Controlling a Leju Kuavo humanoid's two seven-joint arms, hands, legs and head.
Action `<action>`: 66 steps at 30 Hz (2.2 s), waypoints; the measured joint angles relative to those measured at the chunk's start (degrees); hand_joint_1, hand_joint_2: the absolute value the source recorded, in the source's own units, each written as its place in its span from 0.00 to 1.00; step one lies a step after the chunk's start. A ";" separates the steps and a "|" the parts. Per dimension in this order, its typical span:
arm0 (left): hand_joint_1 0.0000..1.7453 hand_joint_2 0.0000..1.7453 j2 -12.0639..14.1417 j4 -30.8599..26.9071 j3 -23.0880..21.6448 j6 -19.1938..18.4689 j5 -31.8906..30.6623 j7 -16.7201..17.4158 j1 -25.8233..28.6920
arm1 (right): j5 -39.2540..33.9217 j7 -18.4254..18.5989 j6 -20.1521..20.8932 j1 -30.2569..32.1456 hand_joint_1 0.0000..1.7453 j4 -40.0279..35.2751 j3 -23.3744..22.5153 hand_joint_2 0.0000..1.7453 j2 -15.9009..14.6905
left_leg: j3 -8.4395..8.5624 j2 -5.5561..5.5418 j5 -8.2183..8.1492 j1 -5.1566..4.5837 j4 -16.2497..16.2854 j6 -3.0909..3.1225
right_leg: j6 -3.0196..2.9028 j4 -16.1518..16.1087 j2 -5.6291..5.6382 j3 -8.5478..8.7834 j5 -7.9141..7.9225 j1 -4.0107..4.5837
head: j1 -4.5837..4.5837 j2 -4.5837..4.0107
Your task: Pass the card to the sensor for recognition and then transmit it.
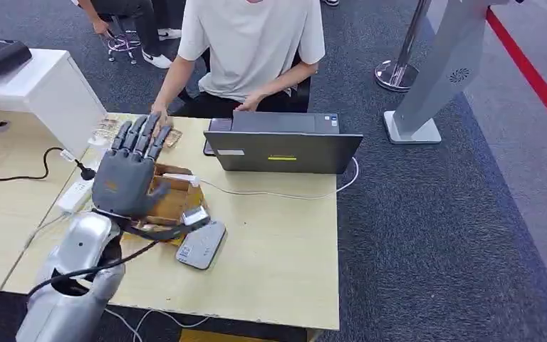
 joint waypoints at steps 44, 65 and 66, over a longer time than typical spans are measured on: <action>0.00 1.00 6.58 5.94 1.94 -12.53 5.97 2.38 8.18 | 2.62 1.16 -0.85 0.24 0.00 -0.02 -3.17 1.00 0.33 | 0.01 0.02 0.04 0.04 -0.03 0.01 | -0.03 0.03 -0.03 0.01 0.03 0.03 | -0.02 0.00; 0.00 1.00 6.29 4.80 0.83 -10.10 2.25 5.77 11.13 | 3.50 0.22 2.19 0.85 0.00 -0.02 -3.35 1.00 -0.24 | 0.01 0.03 0.04 0.04 -0.03 0.01 | -0.02 0.02 -0.03 0.01 0.03 0.03 | -0.02 0.00; 0.00 1.00 6.19 4.78 0.79 -9.73 1.73 6.16 11.32 | 3.50 0.22 2.19 0.88 0.00 -0.02 -3.35 1.00 -0.24 | 0.01 0.02 0.04 0.04 -0.03 0.01 | -0.02 0.02 -0.03 0.01 0.03 0.03 | 0.00 0.00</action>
